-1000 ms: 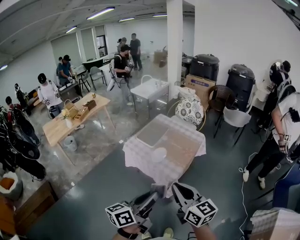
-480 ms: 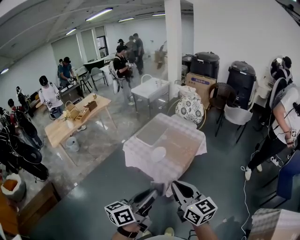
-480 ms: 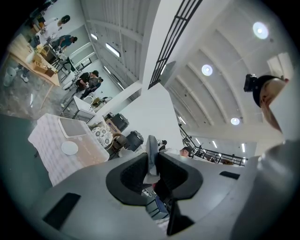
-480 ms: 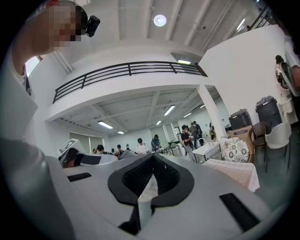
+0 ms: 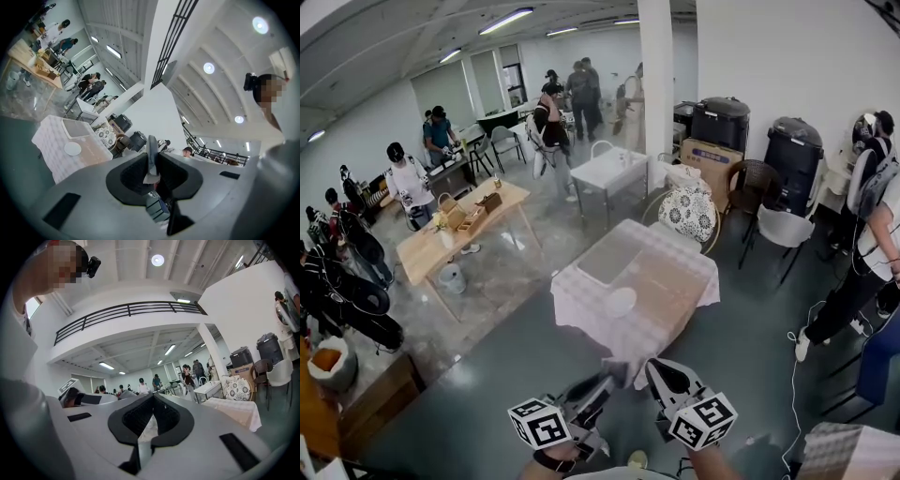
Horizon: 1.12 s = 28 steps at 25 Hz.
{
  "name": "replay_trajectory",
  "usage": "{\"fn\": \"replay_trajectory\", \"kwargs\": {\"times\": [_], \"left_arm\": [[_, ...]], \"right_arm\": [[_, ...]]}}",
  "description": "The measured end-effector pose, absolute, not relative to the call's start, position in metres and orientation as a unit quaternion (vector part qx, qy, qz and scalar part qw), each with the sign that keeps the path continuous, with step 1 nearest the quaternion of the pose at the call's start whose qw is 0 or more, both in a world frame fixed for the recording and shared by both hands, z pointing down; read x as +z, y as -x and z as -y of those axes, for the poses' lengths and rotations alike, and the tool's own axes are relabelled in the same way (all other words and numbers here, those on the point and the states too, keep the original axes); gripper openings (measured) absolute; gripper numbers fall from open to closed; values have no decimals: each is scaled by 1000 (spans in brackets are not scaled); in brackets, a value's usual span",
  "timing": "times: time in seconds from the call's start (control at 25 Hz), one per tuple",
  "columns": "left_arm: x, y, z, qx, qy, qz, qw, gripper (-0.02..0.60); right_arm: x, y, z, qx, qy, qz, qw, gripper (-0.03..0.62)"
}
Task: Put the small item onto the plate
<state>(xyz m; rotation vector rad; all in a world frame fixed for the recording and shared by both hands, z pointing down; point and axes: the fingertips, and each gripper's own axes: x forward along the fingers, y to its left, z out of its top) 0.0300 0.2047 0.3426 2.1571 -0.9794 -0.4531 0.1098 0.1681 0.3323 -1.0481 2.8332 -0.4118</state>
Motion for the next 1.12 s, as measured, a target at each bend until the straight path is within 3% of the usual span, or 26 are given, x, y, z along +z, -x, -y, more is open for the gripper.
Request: {"fn": "replay_trajectory", "kwargs": {"times": [1.12], "left_arm": [[390, 69, 5, -144, -851, 323, 389, 78]], "right_arm": [[359, -19, 22, -132, 431, -892, 25, 15]]}}
